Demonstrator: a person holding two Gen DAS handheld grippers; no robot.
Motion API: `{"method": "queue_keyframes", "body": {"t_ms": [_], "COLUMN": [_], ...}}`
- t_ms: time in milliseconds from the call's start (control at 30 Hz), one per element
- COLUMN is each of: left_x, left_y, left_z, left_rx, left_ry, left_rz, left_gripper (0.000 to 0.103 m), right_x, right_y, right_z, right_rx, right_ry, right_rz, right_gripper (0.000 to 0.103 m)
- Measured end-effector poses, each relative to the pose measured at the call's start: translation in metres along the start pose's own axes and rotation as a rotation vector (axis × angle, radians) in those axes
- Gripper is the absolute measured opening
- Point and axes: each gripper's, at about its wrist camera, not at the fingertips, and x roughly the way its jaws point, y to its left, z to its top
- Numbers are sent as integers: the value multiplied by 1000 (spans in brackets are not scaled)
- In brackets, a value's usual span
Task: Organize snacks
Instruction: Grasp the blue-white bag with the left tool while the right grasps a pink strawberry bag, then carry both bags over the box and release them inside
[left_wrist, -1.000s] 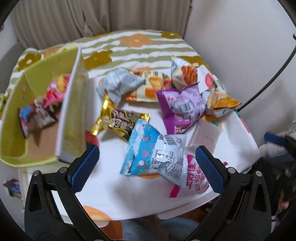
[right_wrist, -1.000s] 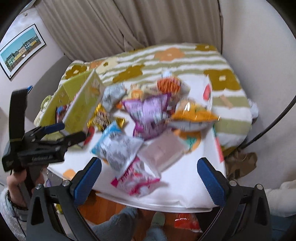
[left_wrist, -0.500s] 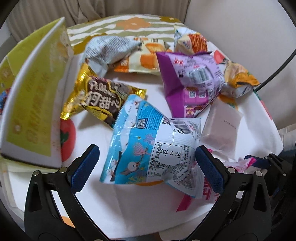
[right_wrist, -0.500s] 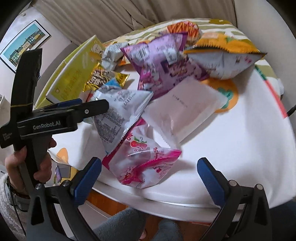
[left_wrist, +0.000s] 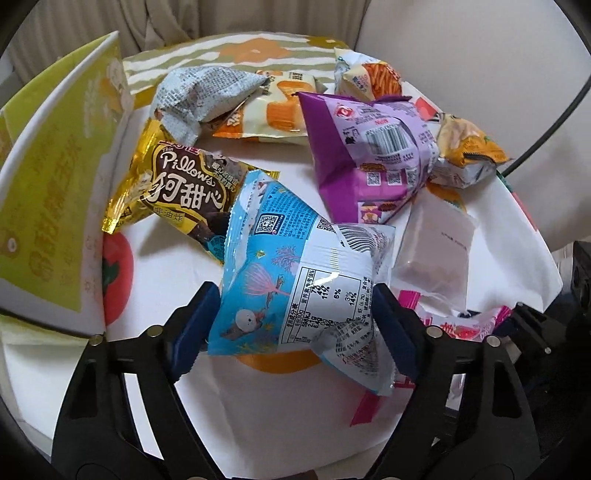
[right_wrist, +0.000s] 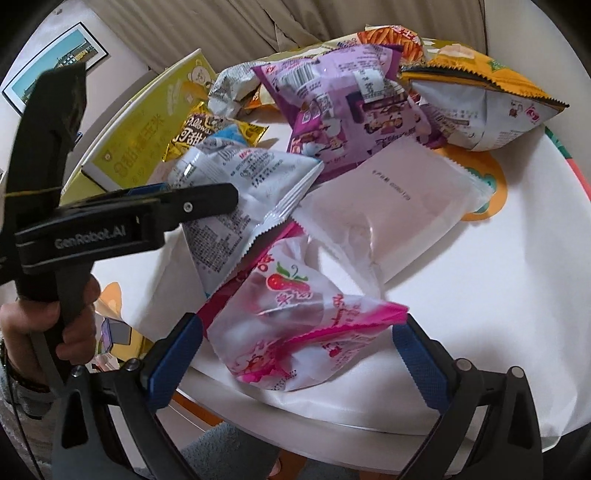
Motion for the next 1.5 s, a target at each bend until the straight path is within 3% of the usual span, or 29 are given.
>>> {"method": "queue_keyframes", "body": {"t_ms": [200, 367, 533, 1100, 1500], "left_x": [-13, -28, -43, -116, -202], "left_y": [-5, -3, 2, 18, 82], "left_z": [-4, -2, 2, 32, 80], "left_rx": [25, 25, 13, 6, -34], "left_ry": [-28, -52, -65, -189, -340], "left_rz": [43, 70, 77, 62, 99], "left_gripper": [74, 74, 74, 74, 74], "right_x": [2, 4, 5, -45, -96], "right_y": [7, 14, 20, 56, 118], "right_z": [0, -1, 3, 41, 120], "right_rx": [-43, -76, -74, -90, -182], "right_ry": [-9, -5, 2, -101, -253], "right_rz": [-13, -38, -22, -27, -65], "right_gripper": [86, 60, 52, 51, 51]}}
